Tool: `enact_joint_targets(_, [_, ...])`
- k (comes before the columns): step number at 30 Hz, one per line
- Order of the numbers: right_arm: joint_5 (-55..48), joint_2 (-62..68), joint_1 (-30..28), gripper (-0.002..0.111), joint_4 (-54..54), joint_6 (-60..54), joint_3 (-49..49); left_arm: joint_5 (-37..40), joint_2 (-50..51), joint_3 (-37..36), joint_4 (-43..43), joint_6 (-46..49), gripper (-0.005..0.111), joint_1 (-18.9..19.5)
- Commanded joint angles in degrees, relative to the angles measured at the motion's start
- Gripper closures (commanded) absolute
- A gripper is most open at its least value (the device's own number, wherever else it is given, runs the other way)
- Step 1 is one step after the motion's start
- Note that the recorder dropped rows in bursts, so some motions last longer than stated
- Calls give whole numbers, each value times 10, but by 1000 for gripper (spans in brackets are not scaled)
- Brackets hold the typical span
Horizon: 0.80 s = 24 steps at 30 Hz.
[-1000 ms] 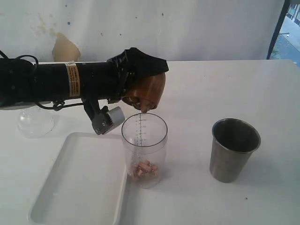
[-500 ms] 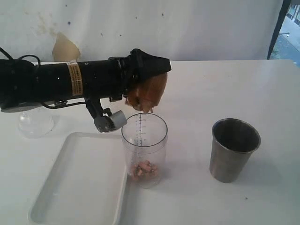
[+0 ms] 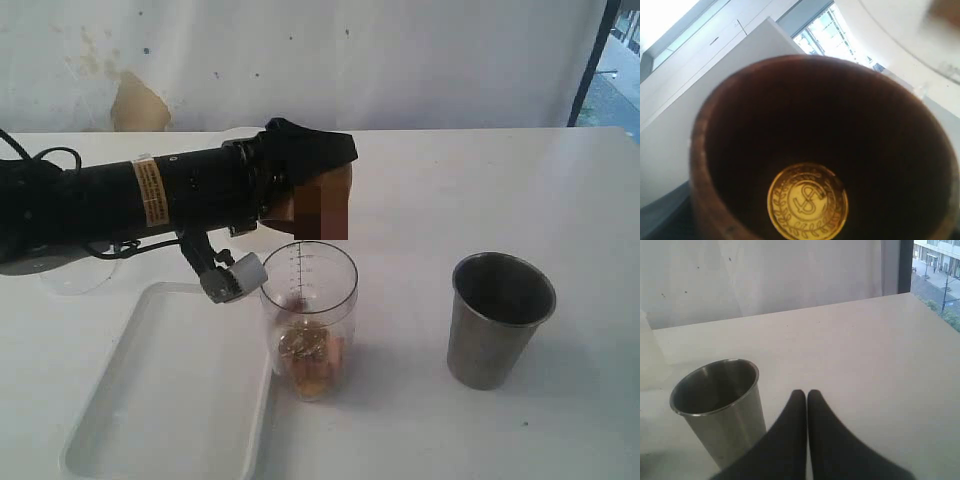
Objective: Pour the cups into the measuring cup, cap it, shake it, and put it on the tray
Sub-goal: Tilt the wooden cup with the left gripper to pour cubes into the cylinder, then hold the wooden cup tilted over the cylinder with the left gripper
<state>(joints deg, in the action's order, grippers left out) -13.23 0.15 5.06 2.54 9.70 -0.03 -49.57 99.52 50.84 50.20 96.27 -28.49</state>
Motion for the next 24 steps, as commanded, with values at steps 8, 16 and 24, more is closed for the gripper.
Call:
enact_joint_targets(8, [5, -1, 0, 108, 3, -5, 0, -19, -1, 0, -27, 16, 107, -14])
enact_joint_targets(16, [5, -1, 0, 108, 3, -5, 0, -37, -1, 0, -140, -92, 107, -36])
enact_joint_targets(24, [5, -1, 0, 108, 3, -5, 0, -55, -1, 0, -167, -357, 107, -36])
